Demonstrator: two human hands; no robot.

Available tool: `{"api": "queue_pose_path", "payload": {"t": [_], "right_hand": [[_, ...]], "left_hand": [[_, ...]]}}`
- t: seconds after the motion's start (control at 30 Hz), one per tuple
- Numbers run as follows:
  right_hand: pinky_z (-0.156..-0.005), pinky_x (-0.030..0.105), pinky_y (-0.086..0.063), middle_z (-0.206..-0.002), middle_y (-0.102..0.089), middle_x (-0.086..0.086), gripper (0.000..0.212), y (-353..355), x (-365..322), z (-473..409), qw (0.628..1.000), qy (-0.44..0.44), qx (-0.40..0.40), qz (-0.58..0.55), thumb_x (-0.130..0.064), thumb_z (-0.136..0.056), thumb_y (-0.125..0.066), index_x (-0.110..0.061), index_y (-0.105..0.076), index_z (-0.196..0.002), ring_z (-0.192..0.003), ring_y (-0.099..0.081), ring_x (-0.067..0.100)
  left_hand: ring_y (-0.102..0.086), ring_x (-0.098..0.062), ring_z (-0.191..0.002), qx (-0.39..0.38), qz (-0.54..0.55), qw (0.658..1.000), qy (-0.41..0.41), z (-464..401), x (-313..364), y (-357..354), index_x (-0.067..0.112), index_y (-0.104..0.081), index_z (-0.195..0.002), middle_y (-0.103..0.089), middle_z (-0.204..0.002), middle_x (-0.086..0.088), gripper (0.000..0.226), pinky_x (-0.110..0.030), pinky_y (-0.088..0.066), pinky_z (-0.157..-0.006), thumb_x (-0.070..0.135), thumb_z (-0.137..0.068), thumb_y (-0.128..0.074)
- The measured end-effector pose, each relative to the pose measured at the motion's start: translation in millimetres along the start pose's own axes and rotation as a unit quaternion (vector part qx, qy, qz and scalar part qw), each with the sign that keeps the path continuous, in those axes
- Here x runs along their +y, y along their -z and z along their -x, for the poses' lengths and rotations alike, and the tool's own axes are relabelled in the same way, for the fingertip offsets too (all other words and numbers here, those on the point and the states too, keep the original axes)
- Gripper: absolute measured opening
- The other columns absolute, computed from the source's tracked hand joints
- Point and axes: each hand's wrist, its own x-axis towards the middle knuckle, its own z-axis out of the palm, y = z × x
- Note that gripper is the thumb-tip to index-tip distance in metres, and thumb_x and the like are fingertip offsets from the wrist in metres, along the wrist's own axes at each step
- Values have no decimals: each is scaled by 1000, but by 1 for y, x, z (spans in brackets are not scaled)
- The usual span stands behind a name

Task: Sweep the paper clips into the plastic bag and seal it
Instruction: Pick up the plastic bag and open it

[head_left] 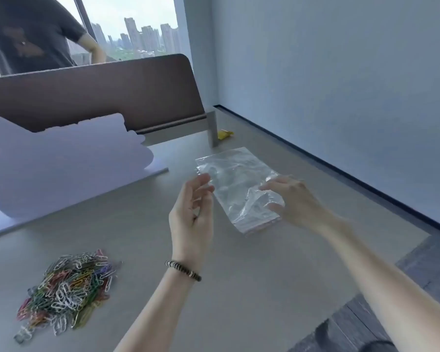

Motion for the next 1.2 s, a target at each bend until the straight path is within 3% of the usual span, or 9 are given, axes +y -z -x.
{"api": "queue_pose_path", "payload": {"t": [0.1, 0.2, 0.33, 0.47, 0.53, 0.7, 0.9, 1.0, 1.2], "right_hand": [[-93, 42, -52, -113, -70, 5, 31, -14, 14, -6, 1000, -14, 26, 4, -7, -77, -76, -15, -74, -107, -105, -66, 30], [-82, 44, -55, -98, -72, 3, 12, -22, 19, -14, 999, -24, 43, 11, -7, -79, -73, -15, -75, -88, -93, -68, 30], [-76, 42, -54, -87, -72, 0, 5, -21, 8, -27, 997, -16, 69, 19, -13, -82, -74, -17, -76, -80, -83, -66, 28], [-69, 36, -52, -79, -67, 1, 5, 13, -31, -38, 997, 12, 59, -45, -17, -82, -76, -17, -81, -82, -70, -61, 20], [-67, 34, -51, -74, -64, 0, 5, 35, -56, -41, 996, 29, 54, -59, -19, -81, -77, -18, -81, -83, -66, -60, 19], [-62, 8, -39, -71, -69, -5, 3, 89, -120, -36, 992, 62, 52, -102, -22, -77, -79, -20, -78, -77, -59, -57, 4], [-62, 5, -38, -62, -66, -8, 10, 137, -182, -2, 985, 115, 65, -108, -28, -78, -79, -20, -75, -72, -60, -57, 4], [-62, 4, -39, -60, -67, -8, 13, 155, -209, 28, 980, 148, 75, -106, -29, -80, -77, -20, -74, -71, -69, -60, 4], [-59, 4, -35, -58, -63, -13, 11, 190, -254, 103, 974, 196, 69, -92, -24, -84, -70, -23, -76, -74, -59, -57, -1]], "left_hand": [[-71, -10, -95, -6, -34, 999, 3, 0, -8, -7, 20, -64, -112, -69, -107, 22, 29, -31, -53, -79, 10, -89, -50], [-71, -6, -84, -28, -61, 998, 6, 2, -15, -8, 21, -64, -116, -73, -84, 7, 32, -27, -54, -75, 6, -91, -52], [-70, -3, -73, -93, -116, 989, 24, 8, -18, -12, 24, -66, -111, -69, -74, 7, 28, -20, -48, -63, 7, -93, -54], [-65, -8, -67, -235, -256, 933, -92, 24, -9, -8, 30, -61, -120, -59, -125, 22, 30, -28, -54, -68, 27, -91, -54], [-66, -13, -69, -260, -335, 897, -122, 29, -2, -3, 30, -53, -131, -49, -140, 21, 40, -33, -56, -67, 33, -91, -54], [-62, -16, -55, -165, -420, 873, -184, 38, 30, 24, 28, -59, -112, -63, -109, 13, 26, -32, -50, -45, 37, -87, -60], [-61, -18, -57, -61, -449, 868, -202, 74, 83, 71, 24, -62, -86, -64, -89, 10, 1, -28, -45, -40, 24, -86, -61], [-61, -18, -59, -31, -458, 861, -218, 111, 110, 92, 23, -63, -85, -63, -85, 8, 8, -30, -46, -41, 25, -90, -57], [-56, -20, -54, 30, -476, 830, -291, 190, 171, 125, 14, -60, -71, -57, -67, 3, 36, -35, -46, -45, 34, -99, -51]]}}
